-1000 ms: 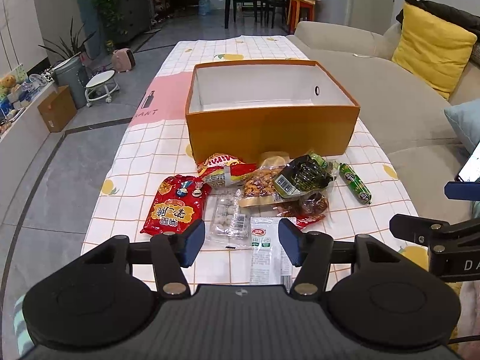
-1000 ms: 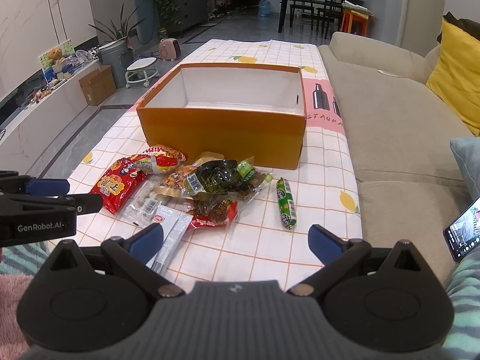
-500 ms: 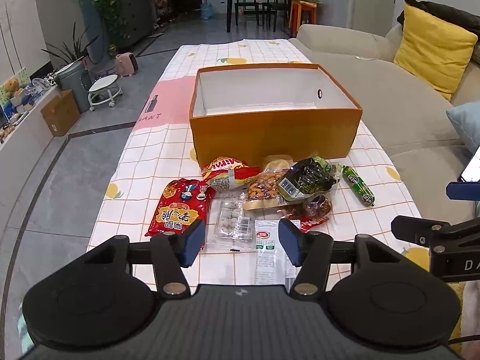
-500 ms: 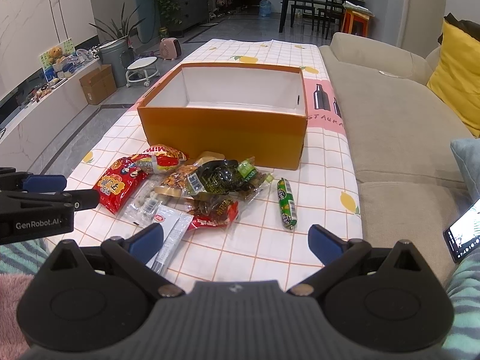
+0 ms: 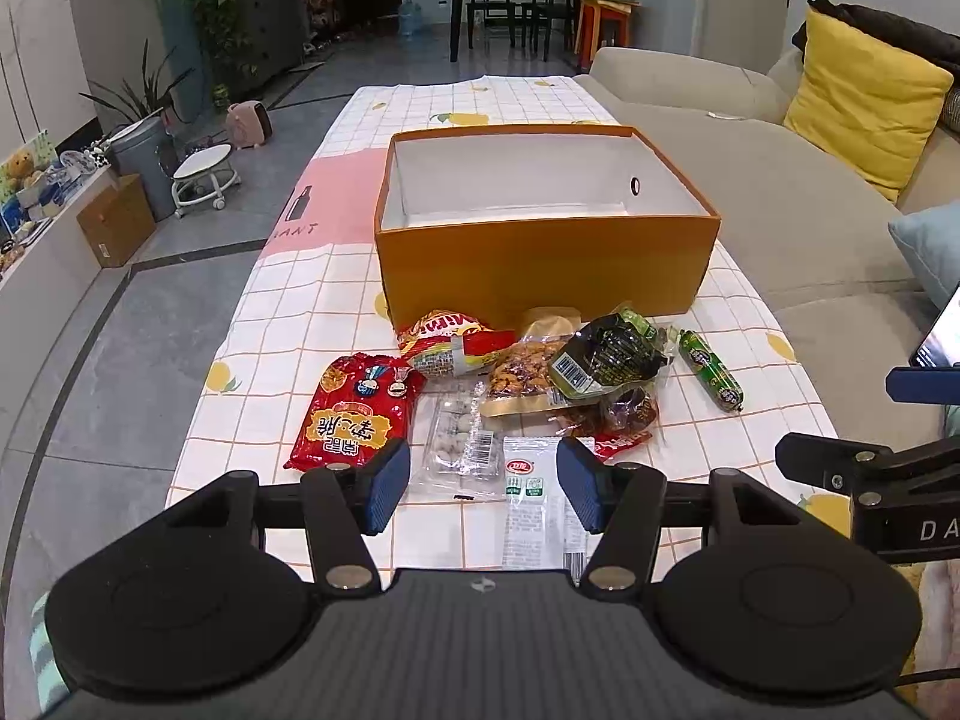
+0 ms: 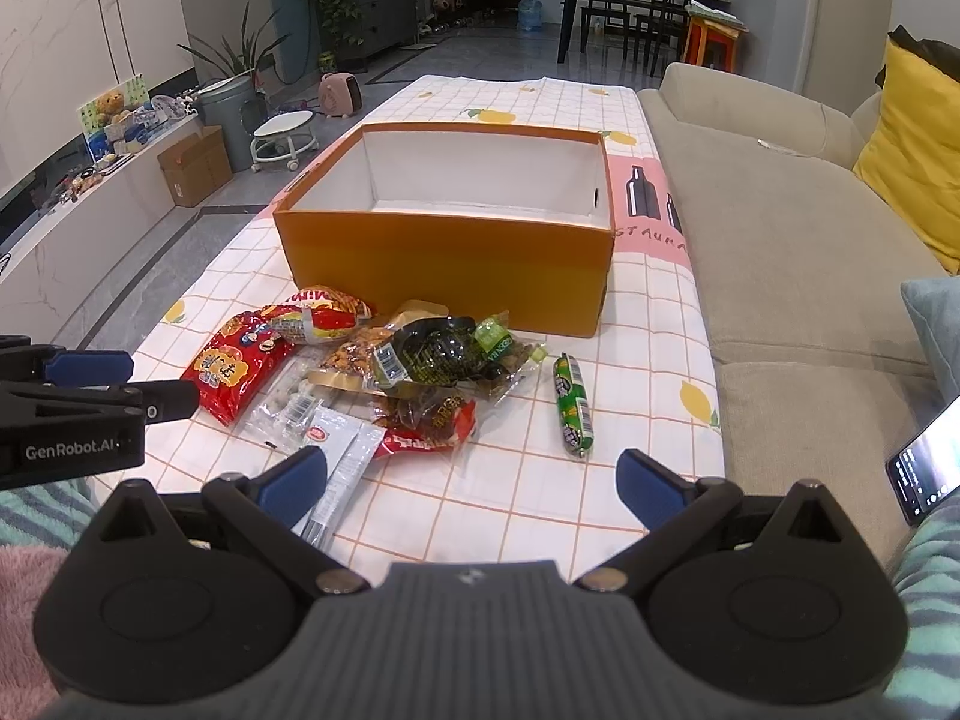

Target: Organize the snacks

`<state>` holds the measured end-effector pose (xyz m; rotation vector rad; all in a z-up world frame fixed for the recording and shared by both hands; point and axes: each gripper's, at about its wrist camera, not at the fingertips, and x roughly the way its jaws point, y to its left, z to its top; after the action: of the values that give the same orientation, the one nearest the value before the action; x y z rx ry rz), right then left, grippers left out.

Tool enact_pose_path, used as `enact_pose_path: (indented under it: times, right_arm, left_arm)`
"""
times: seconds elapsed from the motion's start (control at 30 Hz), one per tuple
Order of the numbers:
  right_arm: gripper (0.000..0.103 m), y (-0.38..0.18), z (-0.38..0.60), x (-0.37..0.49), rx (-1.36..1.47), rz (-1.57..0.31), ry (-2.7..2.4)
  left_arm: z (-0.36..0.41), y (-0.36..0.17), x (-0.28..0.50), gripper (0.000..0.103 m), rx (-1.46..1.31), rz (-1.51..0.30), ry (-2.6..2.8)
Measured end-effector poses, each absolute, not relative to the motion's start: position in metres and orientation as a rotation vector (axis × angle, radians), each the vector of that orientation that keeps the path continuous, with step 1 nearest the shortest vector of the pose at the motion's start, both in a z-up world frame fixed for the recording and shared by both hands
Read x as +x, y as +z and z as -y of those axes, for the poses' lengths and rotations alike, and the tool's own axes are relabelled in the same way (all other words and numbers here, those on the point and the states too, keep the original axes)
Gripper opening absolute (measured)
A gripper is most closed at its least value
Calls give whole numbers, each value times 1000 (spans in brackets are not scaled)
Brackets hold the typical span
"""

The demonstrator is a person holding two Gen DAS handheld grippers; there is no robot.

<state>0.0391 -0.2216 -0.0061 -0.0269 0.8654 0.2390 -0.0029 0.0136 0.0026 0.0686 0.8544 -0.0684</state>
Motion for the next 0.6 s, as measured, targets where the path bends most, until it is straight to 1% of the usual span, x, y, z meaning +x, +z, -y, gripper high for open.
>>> enact_pose_path:
  times: [0.6]
  right_arm:
    - [99, -6, 222, 40, -24, -870, 240]
  left_arm:
    - [-16, 3, -3, 67, 55, -859, -71]
